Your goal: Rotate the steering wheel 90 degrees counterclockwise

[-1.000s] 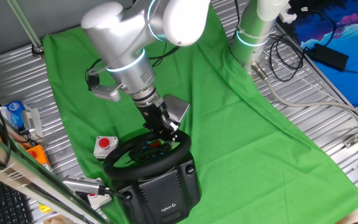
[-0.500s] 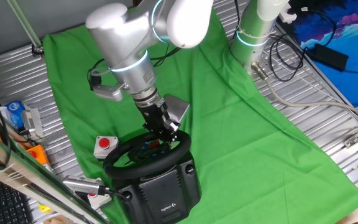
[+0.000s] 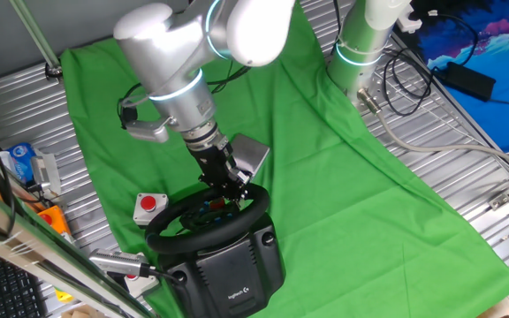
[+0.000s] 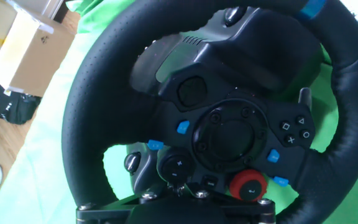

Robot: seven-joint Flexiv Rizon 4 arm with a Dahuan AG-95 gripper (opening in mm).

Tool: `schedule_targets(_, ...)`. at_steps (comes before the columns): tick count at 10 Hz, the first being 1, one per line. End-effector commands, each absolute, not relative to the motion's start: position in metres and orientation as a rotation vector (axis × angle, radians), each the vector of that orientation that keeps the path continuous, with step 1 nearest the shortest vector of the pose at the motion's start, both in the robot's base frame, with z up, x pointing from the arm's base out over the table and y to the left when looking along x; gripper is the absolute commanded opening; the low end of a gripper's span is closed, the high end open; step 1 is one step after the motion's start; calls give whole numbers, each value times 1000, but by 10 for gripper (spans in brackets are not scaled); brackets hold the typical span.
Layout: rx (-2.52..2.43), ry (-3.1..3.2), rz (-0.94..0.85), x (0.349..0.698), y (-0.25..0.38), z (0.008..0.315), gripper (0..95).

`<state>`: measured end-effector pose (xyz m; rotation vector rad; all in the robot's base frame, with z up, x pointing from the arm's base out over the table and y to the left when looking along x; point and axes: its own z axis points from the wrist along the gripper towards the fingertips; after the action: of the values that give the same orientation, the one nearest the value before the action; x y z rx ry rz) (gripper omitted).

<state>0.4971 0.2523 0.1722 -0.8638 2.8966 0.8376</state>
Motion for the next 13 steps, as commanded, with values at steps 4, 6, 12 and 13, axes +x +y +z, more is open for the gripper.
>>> schedule_targets(4,-755,2944,917,491,256,188,0)
schedule_targets(6,-749,2943,931,499,252,197,0)
schedule_targets(12,-703,2933,987,551,236,223,0)
schedule_targets(13,-692,2939,988,562,233,227,0)
